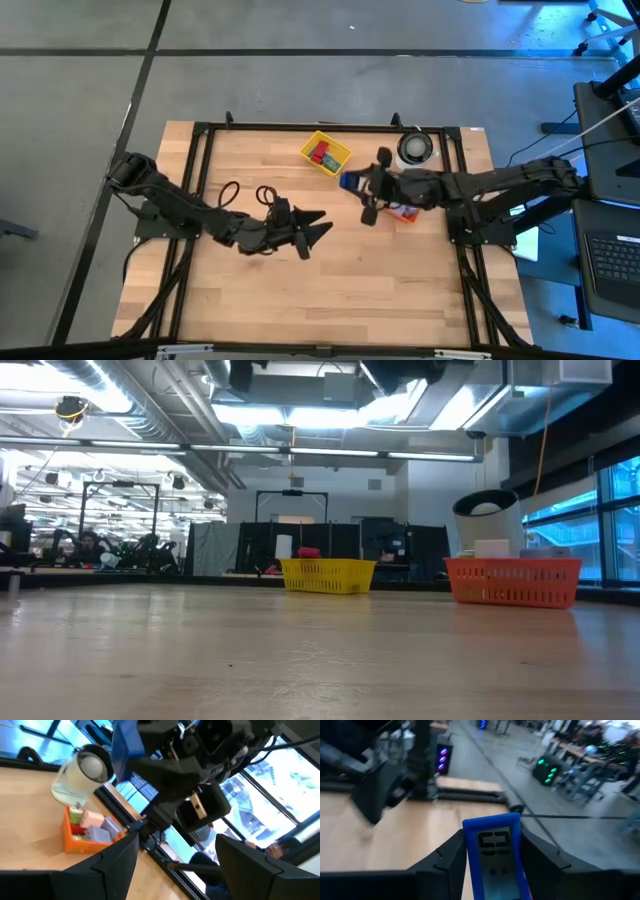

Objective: Pick & Place Office items
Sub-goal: Put the blue digital clock into the yellow bin

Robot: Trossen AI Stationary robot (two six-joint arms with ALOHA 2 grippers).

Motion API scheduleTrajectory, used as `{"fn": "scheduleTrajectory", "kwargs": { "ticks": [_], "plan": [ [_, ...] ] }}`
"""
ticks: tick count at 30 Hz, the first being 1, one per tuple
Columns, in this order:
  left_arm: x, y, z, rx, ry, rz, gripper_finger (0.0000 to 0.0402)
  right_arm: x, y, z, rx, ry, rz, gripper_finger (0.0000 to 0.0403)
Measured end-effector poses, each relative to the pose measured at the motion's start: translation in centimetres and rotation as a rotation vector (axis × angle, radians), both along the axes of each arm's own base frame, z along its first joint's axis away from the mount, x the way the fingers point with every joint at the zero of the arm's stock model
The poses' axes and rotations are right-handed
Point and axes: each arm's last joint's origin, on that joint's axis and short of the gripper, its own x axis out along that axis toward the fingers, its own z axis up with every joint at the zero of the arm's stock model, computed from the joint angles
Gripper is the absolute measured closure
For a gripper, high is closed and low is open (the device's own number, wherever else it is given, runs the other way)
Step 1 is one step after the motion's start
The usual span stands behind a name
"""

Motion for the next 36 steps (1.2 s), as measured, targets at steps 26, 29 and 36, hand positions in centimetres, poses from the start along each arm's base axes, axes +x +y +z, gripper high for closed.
{"fn": "scheduleTrajectory", "kwargs": {
  "ticks": [26,29,36],
  "plan": [
    [0.6,1.8,0.0,0.003,0.002,0.059,0.0141,8.0,-15.9,-14.3,0.146,0.159,-0.232,0.0243],
    [0.7,2.4,0.0,0.047,0.022,0.101,0.0141,8.1,-16.9,-15.9,0.177,0.181,-0.269,0.0243],
    [1.0,4.2,0.0,0.128,0.069,0.229,0.0141,7.8,-18.1,-17.6,0.33,0.156,-0.366,0.0236]
  ]
}}
